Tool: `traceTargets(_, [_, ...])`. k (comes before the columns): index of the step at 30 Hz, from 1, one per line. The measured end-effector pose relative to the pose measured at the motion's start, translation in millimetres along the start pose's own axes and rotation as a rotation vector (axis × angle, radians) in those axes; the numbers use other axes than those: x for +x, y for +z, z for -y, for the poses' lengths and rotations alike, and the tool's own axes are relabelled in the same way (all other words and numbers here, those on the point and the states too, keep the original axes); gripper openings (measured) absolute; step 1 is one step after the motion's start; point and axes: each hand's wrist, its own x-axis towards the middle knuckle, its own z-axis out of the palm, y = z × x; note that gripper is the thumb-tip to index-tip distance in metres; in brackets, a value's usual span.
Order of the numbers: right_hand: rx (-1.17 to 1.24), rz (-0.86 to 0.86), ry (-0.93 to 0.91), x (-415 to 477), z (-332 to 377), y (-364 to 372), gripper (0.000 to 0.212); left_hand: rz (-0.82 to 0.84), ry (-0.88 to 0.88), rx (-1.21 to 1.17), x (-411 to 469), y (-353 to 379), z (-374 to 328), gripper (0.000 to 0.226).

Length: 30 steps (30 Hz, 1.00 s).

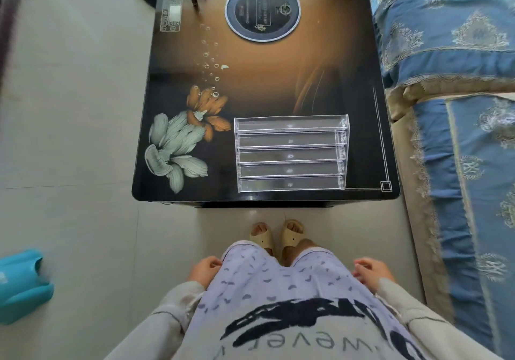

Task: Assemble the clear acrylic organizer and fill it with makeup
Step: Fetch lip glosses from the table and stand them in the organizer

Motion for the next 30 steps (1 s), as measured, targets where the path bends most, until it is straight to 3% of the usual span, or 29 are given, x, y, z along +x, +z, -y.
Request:
traceTargets(1, [-0.014,0.008,-0.015,-2.3,-1.1,0.6,0.027,0.009,-0.004,-0.005,-2.2,-0.1,1.5,0.016])
traceTargets(4, [-0.056,0.050,-0.019,-7.6,7.5,-2.5,0.026,-0.037,-0.031,-0.058,-3.0,-3.2,5.3,0.029])
traceTargets(8, [-0.223,0.133,-0.084,-4.1,33.1,-8.7,0.027,-0.154,-0.019,-0.233,-8.5,-12.3,1.4,0.017])
traceTargets(14, [-0.423,0.119,-0.224,20.9,84.0,-17.0,0.027,-0.357,-0.064,-0.532,-24.9,-1.6,14.8,0.022])
traceTargets(20, [-0.832,0.208,-0.457,34.2,145.4,1.6,0.022,-0.343,-0.247,-0.949,-51.5,82.7,47.1,0.019])
traceTargets(23, [-0.904,0.285,-0.546,27.2,165.2,30.5,0.016,-0.323,-0.350,-1.108,-61.6,132.1,56.7,0.029])
traceTargets(26, [-0.970,0.383,-0.608,14.3,180.3,64.2,0.016,-0.336,-0.433,-1.209,-72.4,172.0,62.7,0.019])
traceTargets(30, [-1.033,0.455,-0.714,-8.2,195.3,105.9,0.020,-0.389,-0.497,-1.304,-84.0,210.4,71.1,0.026])
